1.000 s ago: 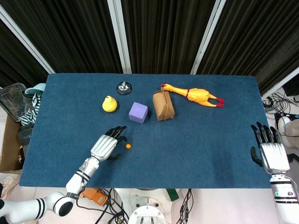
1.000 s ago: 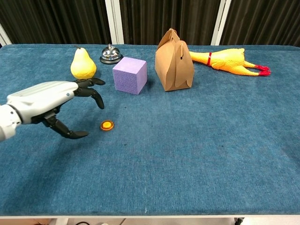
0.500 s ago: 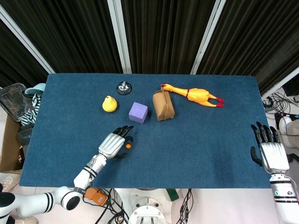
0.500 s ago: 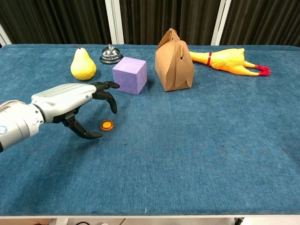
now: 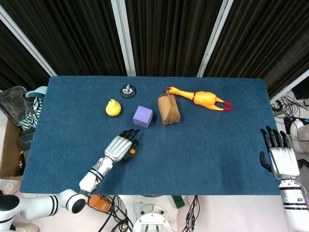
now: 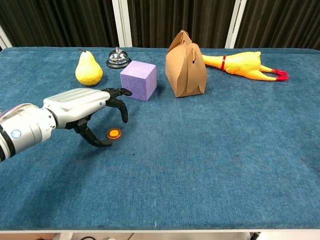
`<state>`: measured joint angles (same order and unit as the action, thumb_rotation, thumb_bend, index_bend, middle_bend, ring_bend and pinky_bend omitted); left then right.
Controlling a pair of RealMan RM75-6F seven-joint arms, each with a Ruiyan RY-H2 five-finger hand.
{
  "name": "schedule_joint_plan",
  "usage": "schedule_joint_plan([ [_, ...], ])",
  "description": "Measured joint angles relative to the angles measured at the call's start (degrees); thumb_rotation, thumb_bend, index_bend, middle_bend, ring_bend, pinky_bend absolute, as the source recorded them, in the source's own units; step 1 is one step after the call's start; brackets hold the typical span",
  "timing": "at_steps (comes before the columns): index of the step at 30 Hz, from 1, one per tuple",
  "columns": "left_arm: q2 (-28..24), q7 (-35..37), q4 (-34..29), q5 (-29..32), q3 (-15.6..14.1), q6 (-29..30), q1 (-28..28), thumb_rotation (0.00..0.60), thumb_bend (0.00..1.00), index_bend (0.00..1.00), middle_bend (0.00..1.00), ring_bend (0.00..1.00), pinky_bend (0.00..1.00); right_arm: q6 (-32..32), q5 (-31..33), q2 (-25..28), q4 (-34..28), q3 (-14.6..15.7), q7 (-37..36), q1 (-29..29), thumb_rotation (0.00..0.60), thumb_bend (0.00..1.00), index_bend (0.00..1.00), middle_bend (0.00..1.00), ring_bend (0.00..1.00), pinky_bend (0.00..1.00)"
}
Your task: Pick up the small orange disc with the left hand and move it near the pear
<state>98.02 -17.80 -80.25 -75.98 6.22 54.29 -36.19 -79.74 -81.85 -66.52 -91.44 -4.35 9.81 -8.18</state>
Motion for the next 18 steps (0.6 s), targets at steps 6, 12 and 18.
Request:
schedule_joint_plan([
  [6, -0.2, -0.9, 0.1, 1.5, -0.4, -0.3, -0.1, 0.6, 0.23, 0.39, 0.0, 0.0, 0.13, 0.1, 0.0, 0.0, 0.0, 0.1, 0.2, -0.1, 0.6, 0.69, 0.0, 0.03, 0.11, 0.08],
  [12, -0.1, -1.3, 0.6, 2.2, -0.2, -1.1, -1.1, 0.6, 0.24, 0.41, 0.0, 0.0, 0.13, 0.1, 0.0, -0.1, 0.0, 0.0, 0.3, -0.1, 0.6, 0.69, 0.0, 0.03, 0.11, 0.08],
  [18, -0.4, -2.1, 0.5, 3.0, -0.2, -1.4, -1.6, 0.6, 0.24, 0.44, 0.01, 0.0, 0.13, 0.1, -0.1, -0.1, -0.1, 0.1, 0.4, -0.1, 0.6, 0.69, 0.0, 0.03, 0.11, 0.08],
])
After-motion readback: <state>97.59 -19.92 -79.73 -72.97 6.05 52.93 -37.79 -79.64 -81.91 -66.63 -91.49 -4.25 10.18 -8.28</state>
